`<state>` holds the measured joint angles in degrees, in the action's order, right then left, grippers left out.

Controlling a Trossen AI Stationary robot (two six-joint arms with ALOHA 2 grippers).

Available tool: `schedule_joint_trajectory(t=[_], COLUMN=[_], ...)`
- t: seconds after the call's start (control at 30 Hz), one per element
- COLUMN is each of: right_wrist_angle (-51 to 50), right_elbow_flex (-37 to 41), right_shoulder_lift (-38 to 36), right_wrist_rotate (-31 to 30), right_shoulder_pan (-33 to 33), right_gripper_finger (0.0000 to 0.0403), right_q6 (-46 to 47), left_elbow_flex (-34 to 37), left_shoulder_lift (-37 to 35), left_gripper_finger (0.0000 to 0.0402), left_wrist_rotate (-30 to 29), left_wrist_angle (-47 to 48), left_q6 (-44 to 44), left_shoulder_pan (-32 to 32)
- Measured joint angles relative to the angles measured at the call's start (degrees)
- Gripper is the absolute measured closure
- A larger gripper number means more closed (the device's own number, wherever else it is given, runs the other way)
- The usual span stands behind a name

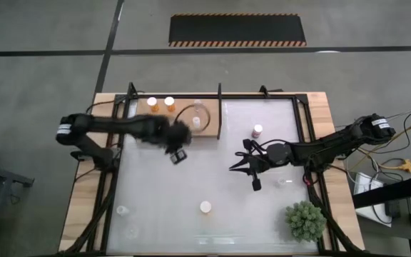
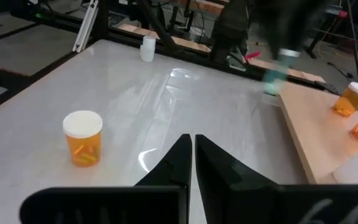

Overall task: Pick and place medicine bottles onto shelf by color
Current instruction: Put the small light blue pill bottle on the shelf

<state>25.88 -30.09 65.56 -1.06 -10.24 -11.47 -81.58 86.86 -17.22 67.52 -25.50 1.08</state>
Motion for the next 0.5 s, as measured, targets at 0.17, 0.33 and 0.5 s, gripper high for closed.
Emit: schedule_joint_trajectory(t=[0.17,0.33,0.5], right_wrist_angle=[-1.22,-1.50,-1.54], right_elbow_flex=[0.14,0.15,0.17], right_shoulder_lift=[0.02,0.02,0.02], right_wrist_rotate=[0.00,0.00,0.00], right_shoulder_pan=[0.00,0.00,0.00], right_gripper_finger=[0.0390,0.0390,0.0390], right_q6=[0.52,0.55,0.47], left_elbow_flex=[-3.74,-3.13,-3.13], left_shoulder_lift=[4.99,8.37,12.25], left_gripper_finger=[0.0302,0.0302,0.0302], left_wrist_rotate=[0.03,3.18,3.43], left_wrist_angle=[-3.21,-8.71,-10.82], left_q6=[15.58,23.54,26.73], left_shoulder_pan=[11.29,19.75,23.49])
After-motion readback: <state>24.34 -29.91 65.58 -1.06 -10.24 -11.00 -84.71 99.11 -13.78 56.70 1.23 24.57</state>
